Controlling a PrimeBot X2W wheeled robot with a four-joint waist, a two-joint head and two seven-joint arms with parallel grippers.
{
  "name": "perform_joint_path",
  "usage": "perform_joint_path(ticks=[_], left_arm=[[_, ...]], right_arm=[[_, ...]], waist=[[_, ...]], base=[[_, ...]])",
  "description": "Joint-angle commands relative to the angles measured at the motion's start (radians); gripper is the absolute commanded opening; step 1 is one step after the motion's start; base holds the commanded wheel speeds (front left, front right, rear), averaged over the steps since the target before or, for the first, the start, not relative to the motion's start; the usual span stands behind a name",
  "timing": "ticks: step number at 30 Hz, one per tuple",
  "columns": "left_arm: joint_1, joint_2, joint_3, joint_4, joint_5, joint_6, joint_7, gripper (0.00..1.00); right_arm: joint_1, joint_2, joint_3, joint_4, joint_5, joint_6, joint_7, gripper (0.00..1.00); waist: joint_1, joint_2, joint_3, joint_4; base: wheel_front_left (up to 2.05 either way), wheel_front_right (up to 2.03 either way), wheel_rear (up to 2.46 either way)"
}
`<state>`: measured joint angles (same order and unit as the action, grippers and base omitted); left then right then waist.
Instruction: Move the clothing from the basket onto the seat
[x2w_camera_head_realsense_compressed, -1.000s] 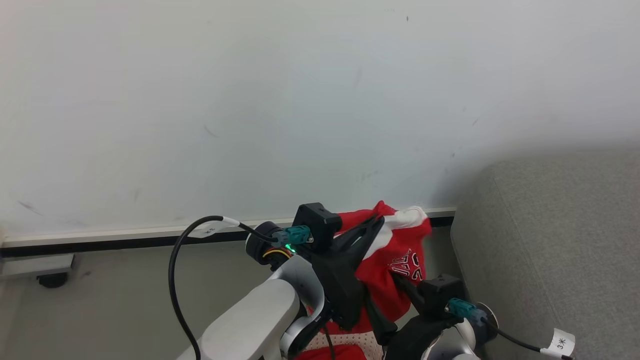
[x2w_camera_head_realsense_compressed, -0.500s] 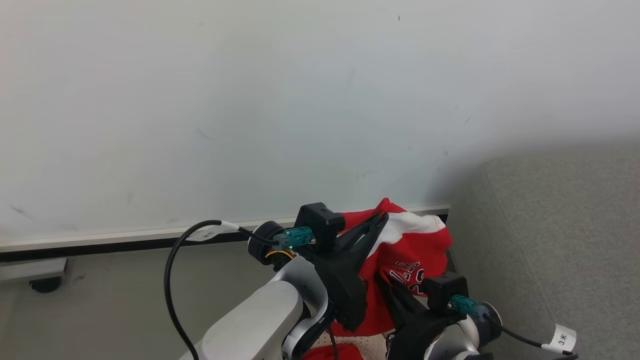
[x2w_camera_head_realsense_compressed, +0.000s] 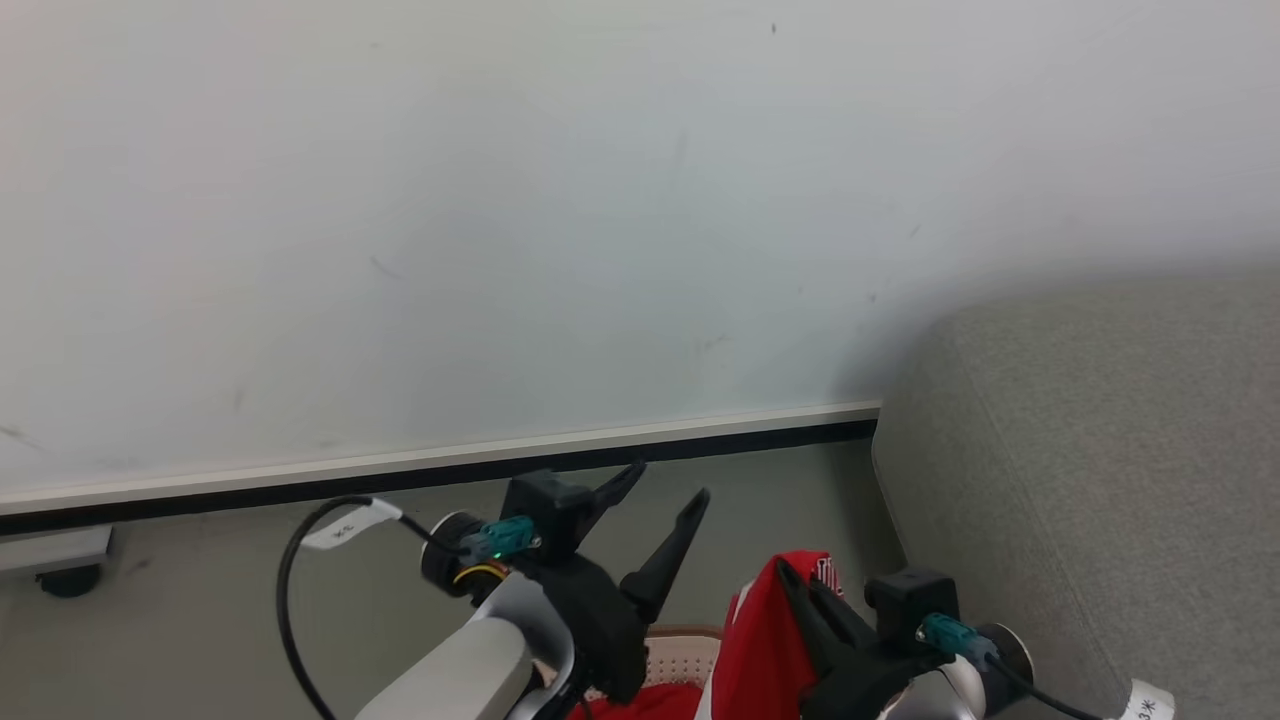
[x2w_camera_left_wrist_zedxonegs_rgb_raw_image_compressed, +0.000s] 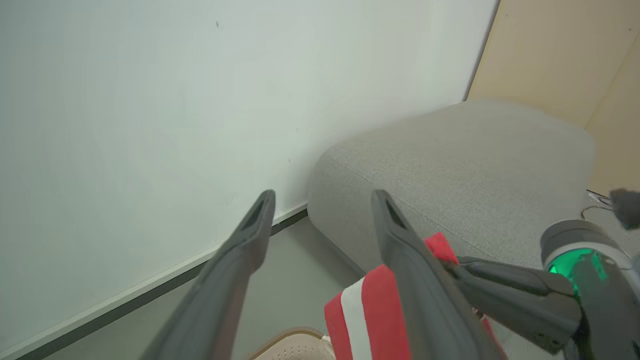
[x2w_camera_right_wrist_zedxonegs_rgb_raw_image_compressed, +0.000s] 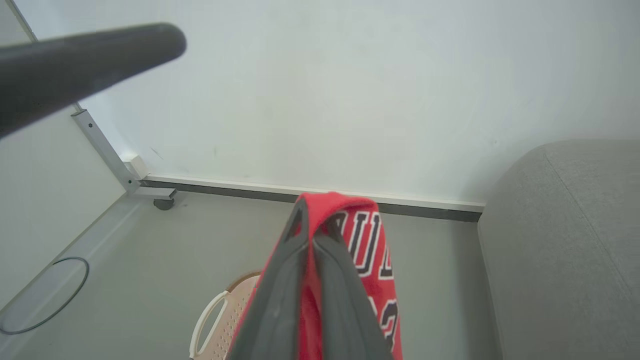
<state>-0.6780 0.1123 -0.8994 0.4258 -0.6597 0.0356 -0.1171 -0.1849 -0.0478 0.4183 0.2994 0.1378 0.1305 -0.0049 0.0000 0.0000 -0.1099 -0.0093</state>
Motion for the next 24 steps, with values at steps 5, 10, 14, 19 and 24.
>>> perform_joint_path(ticks=[5,10,14,19,24], left_arm=[[0.069,0.042,0.027,0.019,-0.029,-0.005,-0.06,1.0],[0.116,0.066,0.044,0.014,-0.03,0.025,-0.095,1.0],[0.154,0.08,0.065,-0.001,-0.03,0.061,-0.117,1.0],[0.197,0.088,0.078,-0.03,-0.034,0.08,-0.131,1.0],[0.217,0.09,0.084,-0.049,-0.024,0.095,-0.138,1.0]], right_arm=[[0.054,-0.002,-0.034,-0.058,-0.053,0.0,0.021,0.0],[0.085,-0.002,-0.063,-0.113,-0.078,0.0,0.042,0.0],[0.092,-0.002,-0.061,-0.159,-0.087,0.0,0.064,0.0],[0.091,-0.004,-0.053,-0.188,-0.088,0.0,0.078,0.0],[0.092,-0.014,-0.06,-0.206,-0.086,0.0,0.08,0.0]], waist=[[0.0,0.0,0.009,-0.042],[0.0,0.0,0.022,-0.089],[0.0,0.0,0.043,-0.164],[0.0,0.0,0.064,-0.278],[0.0,0.0,0.085,-0.38]], base=[[0.0,0.0,0.0],[0.0,0.0,0.0],[0.0,0.0,0.0],[0.0,0.0,0.0],[0.0,0.0,0.0]])
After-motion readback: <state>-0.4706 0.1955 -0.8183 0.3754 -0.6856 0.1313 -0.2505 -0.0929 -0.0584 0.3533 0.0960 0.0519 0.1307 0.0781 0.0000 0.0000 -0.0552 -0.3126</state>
